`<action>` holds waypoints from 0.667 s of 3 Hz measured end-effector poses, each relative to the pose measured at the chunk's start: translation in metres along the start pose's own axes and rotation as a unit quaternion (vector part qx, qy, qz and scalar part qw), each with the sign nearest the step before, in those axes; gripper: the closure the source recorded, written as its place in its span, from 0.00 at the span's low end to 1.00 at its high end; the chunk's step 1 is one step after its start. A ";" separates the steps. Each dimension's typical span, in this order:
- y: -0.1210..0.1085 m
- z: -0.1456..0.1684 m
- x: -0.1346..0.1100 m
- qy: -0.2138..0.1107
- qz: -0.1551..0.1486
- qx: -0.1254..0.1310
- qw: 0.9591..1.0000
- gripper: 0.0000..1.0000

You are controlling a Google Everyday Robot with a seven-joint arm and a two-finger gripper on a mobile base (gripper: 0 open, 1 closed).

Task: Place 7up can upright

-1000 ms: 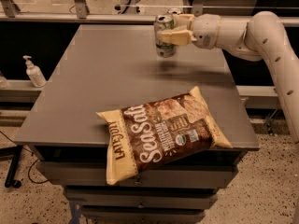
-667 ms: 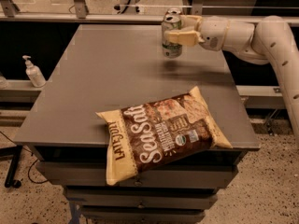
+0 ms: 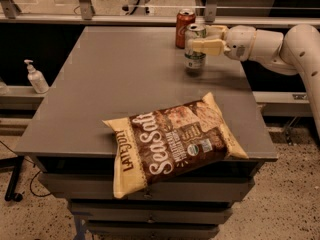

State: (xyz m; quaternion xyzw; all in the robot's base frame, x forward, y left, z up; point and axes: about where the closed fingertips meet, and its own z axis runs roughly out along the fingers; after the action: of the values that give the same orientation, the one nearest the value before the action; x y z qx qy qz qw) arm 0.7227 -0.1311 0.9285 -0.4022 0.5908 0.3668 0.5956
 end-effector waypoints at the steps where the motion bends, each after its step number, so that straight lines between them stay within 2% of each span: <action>1: -0.002 -0.003 0.015 -0.014 0.010 -0.007 1.000 1.00; 2: 0.000 0.001 0.023 -0.020 -0.005 -0.027 0.999 0.84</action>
Offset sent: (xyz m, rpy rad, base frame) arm -0.0008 -0.0033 -0.0339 0.0214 -0.0690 0.1045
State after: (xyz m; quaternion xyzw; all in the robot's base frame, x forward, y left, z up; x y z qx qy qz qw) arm 0.7238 -0.1311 0.9052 -0.4135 0.5668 0.3872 0.5982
